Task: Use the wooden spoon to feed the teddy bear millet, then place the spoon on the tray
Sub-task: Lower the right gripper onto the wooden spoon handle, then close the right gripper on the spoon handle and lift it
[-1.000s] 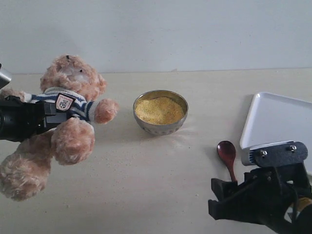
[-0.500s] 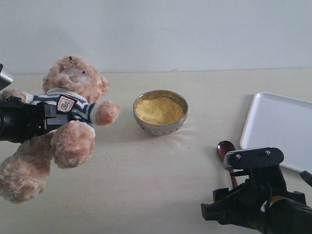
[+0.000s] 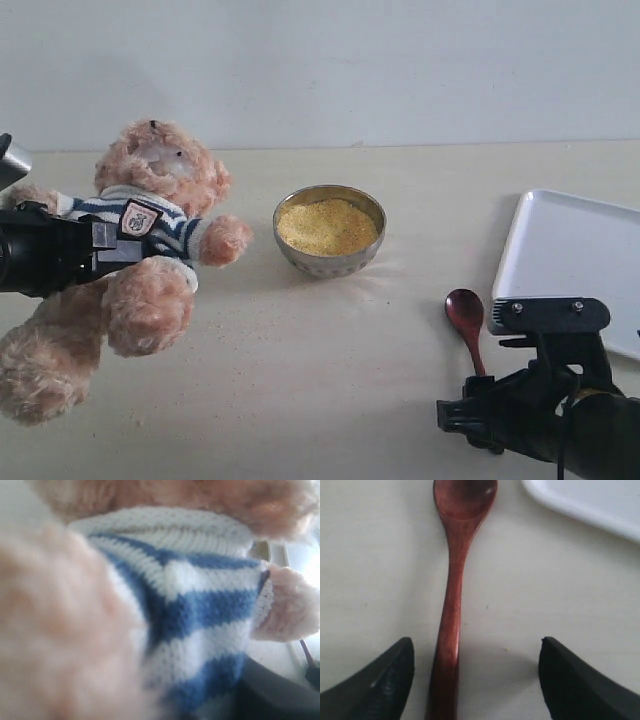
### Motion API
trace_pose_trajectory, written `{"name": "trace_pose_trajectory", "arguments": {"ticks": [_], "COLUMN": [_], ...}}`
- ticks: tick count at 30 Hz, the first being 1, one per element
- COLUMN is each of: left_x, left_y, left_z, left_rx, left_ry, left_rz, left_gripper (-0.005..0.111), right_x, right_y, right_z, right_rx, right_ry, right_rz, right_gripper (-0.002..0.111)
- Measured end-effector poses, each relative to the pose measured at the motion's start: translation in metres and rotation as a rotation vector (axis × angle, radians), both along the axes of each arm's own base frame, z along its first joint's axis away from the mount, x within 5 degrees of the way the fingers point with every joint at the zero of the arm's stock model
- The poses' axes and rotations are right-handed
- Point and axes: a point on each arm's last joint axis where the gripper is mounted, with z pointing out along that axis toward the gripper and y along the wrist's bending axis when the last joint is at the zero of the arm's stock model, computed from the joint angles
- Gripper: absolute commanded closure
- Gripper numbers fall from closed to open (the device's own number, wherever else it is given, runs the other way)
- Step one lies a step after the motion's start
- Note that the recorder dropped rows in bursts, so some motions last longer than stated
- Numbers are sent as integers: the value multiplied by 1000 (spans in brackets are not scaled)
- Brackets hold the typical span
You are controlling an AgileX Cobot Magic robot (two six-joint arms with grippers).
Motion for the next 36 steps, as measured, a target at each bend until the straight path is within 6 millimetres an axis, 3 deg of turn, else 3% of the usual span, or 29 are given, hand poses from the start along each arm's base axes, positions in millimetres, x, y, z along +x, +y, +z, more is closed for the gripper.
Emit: {"name": "trace_pose_trajectory", "arguments": {"ticks": [6, 13, 23, 29, 36], "left_x": [0, 0, 0, 0, 0], "left_y": [0, 0, 0, 0, 0], "left_z": [0, 0, 0, 0, 0], "left_rx": [0, 0, 3, 4, 5], "left_ry": [0, 0, 0, 0, 0], "left_rz": [0, 0, -3, -4, -6], "left_gripper": [102, 102, 102, 102, 102], "right_x": [1, 1, 0, 1, 1], "right_y": [1, 1, 1, 0, 1], "right_z": [0, 0, -1, -1, -1], "right_rx": [-19, -22, -33, -30, -28], "right_ry": [0, 0, 5, 10, 10], "right_rz": [64, 73, 88, 70, 68], "right_gripper": [40, 69, 73, 106, 108]}}
